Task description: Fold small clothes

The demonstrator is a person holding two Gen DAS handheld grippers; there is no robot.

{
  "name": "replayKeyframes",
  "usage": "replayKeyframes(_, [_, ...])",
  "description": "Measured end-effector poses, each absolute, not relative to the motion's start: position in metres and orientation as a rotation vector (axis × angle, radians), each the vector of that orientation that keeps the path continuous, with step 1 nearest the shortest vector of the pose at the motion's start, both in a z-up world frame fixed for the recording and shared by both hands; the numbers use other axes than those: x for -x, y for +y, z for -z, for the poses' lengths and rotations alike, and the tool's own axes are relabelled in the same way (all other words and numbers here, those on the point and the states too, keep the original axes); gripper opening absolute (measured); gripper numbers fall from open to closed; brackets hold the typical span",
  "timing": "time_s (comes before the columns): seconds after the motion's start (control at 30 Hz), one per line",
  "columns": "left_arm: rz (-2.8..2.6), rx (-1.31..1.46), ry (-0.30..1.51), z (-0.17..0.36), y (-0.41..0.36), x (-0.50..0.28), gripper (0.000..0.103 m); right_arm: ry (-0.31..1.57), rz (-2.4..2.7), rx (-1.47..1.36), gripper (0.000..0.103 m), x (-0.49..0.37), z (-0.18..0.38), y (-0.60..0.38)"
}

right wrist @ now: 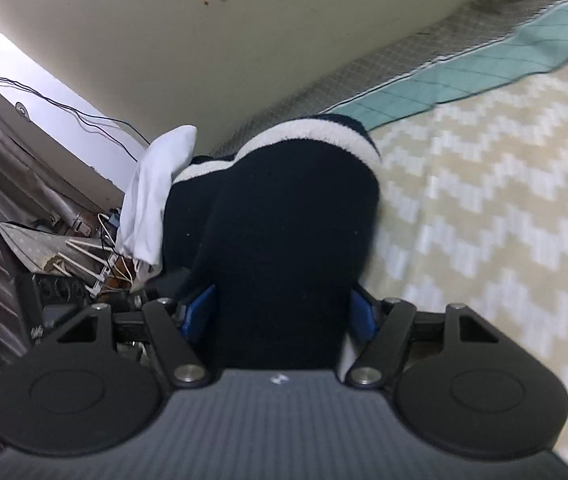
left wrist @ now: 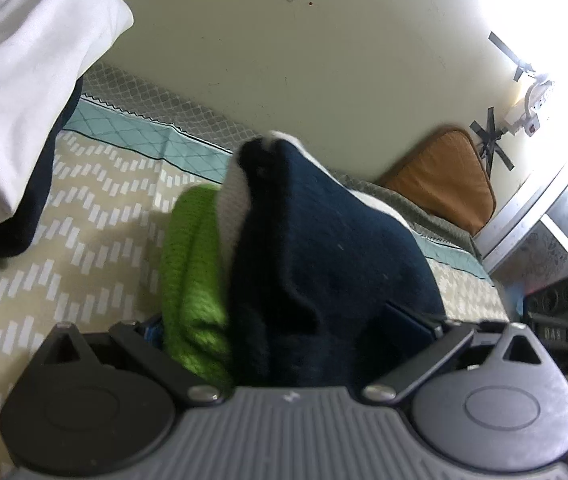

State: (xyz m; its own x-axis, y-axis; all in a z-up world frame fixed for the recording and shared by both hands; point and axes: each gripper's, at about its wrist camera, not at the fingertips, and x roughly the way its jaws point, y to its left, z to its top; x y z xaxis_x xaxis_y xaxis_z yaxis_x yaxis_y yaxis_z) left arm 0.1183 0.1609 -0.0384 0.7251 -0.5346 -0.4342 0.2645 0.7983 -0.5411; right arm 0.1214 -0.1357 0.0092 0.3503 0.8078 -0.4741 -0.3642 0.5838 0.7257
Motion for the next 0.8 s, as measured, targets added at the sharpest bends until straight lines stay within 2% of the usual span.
replayKeyframes(0.1, [0.434,0.492,0.614,0.039,0.159,-0.120,0.098,0.880,-0.823,-0.561,0.048,-0.119,-0.007,-0.139])
replayKeyframes(0.17, [0.442,0.526,0.624,0.034,0.157,-0.124,0.093,0.850,-0.846,-0.587,0.043,-0.117,-0.010,-0.149])
replayKeyframes(0.27, [0.484,0.563,0.616,0.018,0.144,-0.140,0.087,0.763,-0.835,-0.569,0.042,-0.119,-0.026,-0.160])
replayKeyframes(0.43, [0.577,0.540,0.560,-0.026,0.095,-0.191,0.087,0.591,-0.764,-0.528,0.042,-0.144,-0.069,-0.205])
replayKeyframes(0.57, [0.649,0.473,0.550,-0.058,0.019,-0.241,0.087,0.501,-0.634,-0.501,0.041,-0.165,-0.092,-0.257])
replayKeyframes(0.7, [0.727,0.444,0.615,-0.058,-0.067,-0.289,0.087,0.421,-0.438,-0.289,0.041,-0.167,-0.099,-0.298])
replayKeyframes(0.8, [0.741,0.419,0.675,-0.033,-0.120,-0.318,0.086,0.431,-0.243,-0.191,0.044,-0.170,-0.071,-0.315])
